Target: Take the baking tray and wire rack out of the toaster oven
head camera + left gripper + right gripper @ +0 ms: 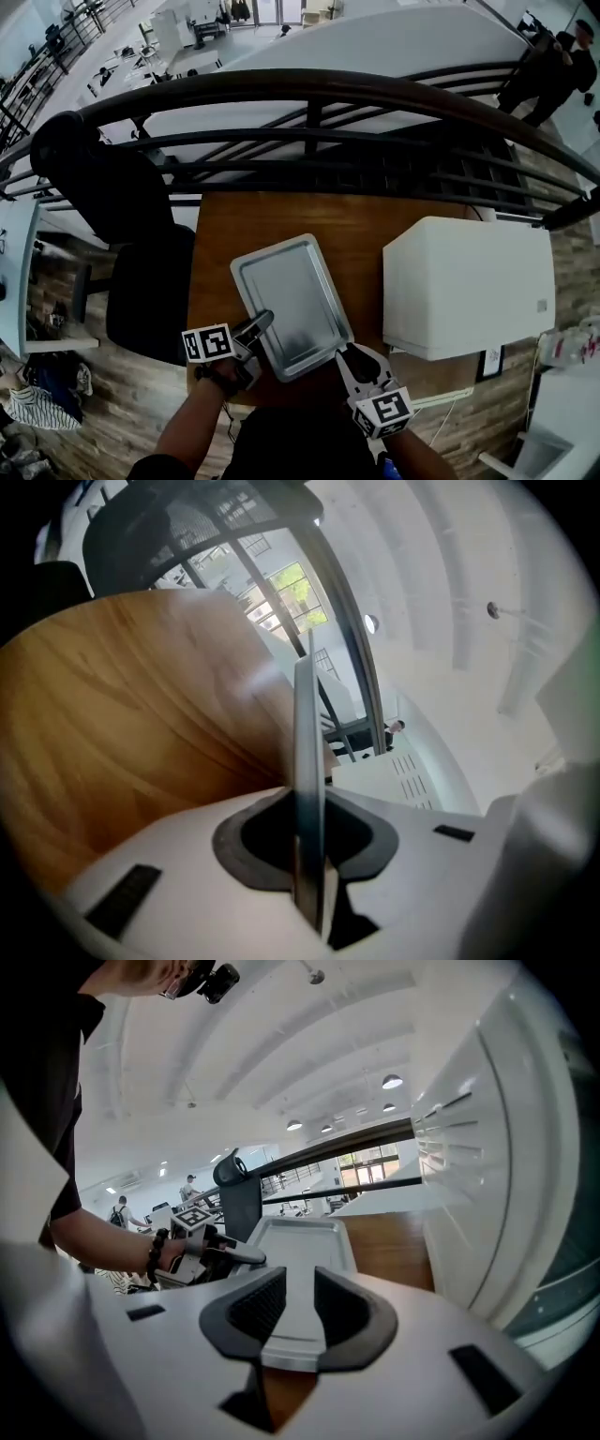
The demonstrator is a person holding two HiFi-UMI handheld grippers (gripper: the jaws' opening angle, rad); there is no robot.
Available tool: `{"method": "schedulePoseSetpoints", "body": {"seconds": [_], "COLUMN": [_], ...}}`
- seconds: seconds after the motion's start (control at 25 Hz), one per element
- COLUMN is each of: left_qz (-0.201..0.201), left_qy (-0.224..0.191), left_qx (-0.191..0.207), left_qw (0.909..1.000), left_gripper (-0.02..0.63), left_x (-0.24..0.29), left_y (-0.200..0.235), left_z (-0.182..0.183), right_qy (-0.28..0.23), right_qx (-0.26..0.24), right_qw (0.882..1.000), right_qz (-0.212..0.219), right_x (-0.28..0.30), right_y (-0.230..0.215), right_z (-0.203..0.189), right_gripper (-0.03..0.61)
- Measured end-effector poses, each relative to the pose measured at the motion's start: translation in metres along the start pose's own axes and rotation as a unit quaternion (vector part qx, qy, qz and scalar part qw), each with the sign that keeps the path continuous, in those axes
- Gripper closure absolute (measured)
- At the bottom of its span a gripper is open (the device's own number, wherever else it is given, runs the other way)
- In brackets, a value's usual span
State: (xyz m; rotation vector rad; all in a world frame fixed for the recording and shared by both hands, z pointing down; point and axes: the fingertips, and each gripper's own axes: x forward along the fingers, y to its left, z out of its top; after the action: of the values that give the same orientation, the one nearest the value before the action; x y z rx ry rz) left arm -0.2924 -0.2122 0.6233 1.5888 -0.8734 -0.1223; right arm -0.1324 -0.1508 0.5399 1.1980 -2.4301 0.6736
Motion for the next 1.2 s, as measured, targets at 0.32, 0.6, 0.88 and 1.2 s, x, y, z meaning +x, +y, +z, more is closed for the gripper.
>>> {"method": "schedulePoseSetpoints", "body": {"seconds": [0.32,0.6,0.88,1.2], "left_qz": [-0.013,-0.007,0.001,0.047], "left_qy": [0.053,0.07,0.07,0.047], "left_qx": [0.013,0.042,0.045,0.046], "left_qw": [0.9984,0.9966,0.9965,0.9968], "left_gripper": [0.554,0.555,0.558,0.572], "left_x": [0.042,0.09,0.123,0.144], "left_y": [0.001,-0.004,-0.009,-0.007], "left_z": [0.024,0.048,0.055,0.042], "right_qy": [0.005,0.005,0.011,0.013], "right_qx": [0.008,0.041,0.067,0.075], "right_qw": [0.999,0.997,0.994,0.993], "right_qz": [-0.032,-0.063,-0.082,-0.089], "right_x": [0.013,-0.001,-0.014,-0.02], "right_y": [-0.018,-0.032,-0.048,-0.058], "right_z": [-0.009,-0.014,-0.027,-0.033], "right_gripper": [0.502,0.506,0.523,0.523]}}
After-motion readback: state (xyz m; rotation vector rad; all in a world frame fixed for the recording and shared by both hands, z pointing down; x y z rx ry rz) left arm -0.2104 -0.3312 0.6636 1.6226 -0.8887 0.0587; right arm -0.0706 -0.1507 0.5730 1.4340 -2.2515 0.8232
